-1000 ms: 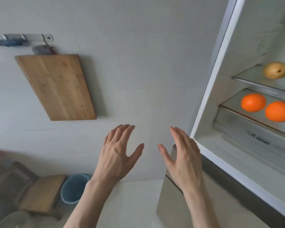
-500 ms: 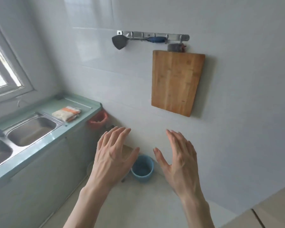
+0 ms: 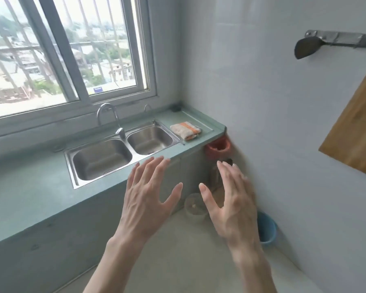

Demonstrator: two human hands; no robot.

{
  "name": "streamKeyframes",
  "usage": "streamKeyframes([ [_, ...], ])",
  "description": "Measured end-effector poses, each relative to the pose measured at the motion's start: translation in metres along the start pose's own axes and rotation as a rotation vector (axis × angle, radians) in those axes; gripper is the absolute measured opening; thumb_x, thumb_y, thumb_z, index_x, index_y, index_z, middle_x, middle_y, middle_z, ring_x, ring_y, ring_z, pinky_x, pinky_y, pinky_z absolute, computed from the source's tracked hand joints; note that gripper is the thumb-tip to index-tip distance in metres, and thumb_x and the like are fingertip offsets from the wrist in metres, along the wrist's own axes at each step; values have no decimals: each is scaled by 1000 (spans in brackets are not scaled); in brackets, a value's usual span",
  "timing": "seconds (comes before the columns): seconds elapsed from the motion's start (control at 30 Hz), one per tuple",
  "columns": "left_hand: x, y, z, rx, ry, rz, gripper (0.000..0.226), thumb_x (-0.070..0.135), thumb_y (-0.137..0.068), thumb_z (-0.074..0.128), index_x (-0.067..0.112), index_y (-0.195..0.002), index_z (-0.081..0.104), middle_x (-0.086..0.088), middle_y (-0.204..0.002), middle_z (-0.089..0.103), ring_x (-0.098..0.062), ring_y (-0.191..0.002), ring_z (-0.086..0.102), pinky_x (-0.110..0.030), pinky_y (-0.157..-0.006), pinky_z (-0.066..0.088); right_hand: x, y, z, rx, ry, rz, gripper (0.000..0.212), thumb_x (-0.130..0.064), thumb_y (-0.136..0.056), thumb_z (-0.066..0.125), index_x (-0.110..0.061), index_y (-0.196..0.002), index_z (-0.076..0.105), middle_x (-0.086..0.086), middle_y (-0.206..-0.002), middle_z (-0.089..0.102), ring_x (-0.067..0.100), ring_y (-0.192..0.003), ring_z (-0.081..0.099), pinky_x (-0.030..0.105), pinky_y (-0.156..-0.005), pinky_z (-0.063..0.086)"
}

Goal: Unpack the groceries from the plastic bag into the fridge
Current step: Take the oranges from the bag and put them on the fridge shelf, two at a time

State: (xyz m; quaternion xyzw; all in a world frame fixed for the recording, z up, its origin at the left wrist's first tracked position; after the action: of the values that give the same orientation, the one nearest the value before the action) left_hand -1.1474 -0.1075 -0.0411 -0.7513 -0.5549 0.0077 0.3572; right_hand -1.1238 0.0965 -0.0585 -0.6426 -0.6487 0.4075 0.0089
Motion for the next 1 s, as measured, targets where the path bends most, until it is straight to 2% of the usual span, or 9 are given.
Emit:
streamKeyframes([
  [0.2,-108,16,-67,89,-104,-147,62,58,-96,54,24,-148,49,7,-153,50,-16,-149,37,-46,-123,29,-107,-15,90,-152,-70,-165,69,-63,-100,46,-26,-157,38,-8,-162,39,11,-155,24,44,-126,21],
  [0.37,-184,38,-119,177,-182,-290,62,57,-97,53,21,-147,51,4,-152,51,-19,-149,38,-48,-122,32,-185,-26,148,-232,-156,-308,67,-63,-100,45,-27,-156,39,-9,-161,40,9,-153,29,41,-127,19],
  [0.63,-299,74,-177,259,-326,-564,63,58,-97,51,23,-150,47,4,-153,49,-16,-151,34,-47,-123,32,-300,-30,261,-396,-346,-498,65,-64,-100,43,-25,-152,45,-8,-154,49,12,-151,34,44,-122,28],
  [0.8,-357,76,-212,326,-406,-703,62,59,-98,49,24,-149,47,5,-154,49,-14,-150,35,-45,-122,34,-366,-45,326,-500,-439,-589,66,-65,-99,43,-25,-152,45,-8,-156,48,13,-150,35,45,-120,33],
  [0.93,-397,74,-231,361,-482,-787,61,57,-99,47,20,-147,50,2,-151,53,-17,-146,41,-46,-119,38,-412,-56,372,-577,-515,-637,66,-64,-99,44,-27,-153,44,-10,-156,46,11,-150,34,42,-121,31],
  [1.0,-413,78,-237,357,-524,-831,60,58,-100,46,21,-147,49,3,-151,52,-15,-146,41,-42,-120,37,-432,-56,393,-617,-544,-665,65,-64,-99,43,-29,-154,41,-11,-157,45,9,-150,33,42,-122,30],
])
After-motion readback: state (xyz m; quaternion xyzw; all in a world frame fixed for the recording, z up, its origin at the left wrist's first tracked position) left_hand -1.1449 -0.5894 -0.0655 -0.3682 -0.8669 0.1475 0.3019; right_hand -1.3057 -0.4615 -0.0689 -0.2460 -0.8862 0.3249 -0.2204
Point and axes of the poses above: each hand's wrist, its own y-axis away from the middle knuckle, its own z-axis out of the palm, x = y × z, the point moved 10 cm from there along -y, towards the middle knuckle
